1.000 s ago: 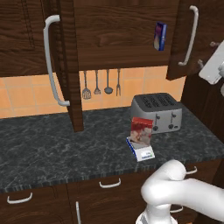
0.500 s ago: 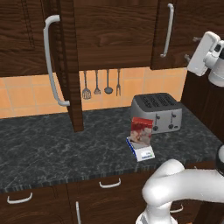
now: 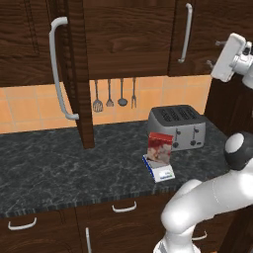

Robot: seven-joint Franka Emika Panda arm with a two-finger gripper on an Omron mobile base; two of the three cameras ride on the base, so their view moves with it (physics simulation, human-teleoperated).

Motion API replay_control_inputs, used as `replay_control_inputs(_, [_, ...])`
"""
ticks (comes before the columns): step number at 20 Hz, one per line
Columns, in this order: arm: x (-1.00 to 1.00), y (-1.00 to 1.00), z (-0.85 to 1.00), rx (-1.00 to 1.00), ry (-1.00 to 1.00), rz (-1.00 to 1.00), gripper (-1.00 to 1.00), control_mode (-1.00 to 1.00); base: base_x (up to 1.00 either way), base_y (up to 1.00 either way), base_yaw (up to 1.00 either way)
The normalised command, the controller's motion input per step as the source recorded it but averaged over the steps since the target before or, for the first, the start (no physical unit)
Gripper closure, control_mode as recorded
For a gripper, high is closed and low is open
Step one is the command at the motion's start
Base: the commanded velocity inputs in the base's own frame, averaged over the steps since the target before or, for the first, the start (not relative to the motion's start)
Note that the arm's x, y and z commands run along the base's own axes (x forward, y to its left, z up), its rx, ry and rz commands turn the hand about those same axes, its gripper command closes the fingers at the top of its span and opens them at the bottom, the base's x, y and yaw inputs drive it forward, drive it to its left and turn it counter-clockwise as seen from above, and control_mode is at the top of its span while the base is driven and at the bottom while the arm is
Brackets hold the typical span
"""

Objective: Pick the cereal and place it on the digital scale for weighing, and close the cabinet.

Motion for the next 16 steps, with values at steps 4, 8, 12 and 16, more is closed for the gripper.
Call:
replay_control_inputs(4, [-0.83,0.55,-0.03,-0.01,-0.19,0.04,-1.0,-1.0,0.0,0.0,0.0])
replay_control_inputs(8, [-0.69,1.0,-0.38,-0.06,-0.42,-0.09,-1.0,-1.0,0.0,0.0,0.0])
replay_control_inputs(12, [-0.08,1.0,-0.18,0.0,-0.35,-0.2,-1.0,-1.0,0.0,0.0,0.0])
replay_control_inputs(16, [-0.29,0.95,0.07,0.0,-0.2,-0.21,-1.0,-1.0,0.0,0.0,0.0])
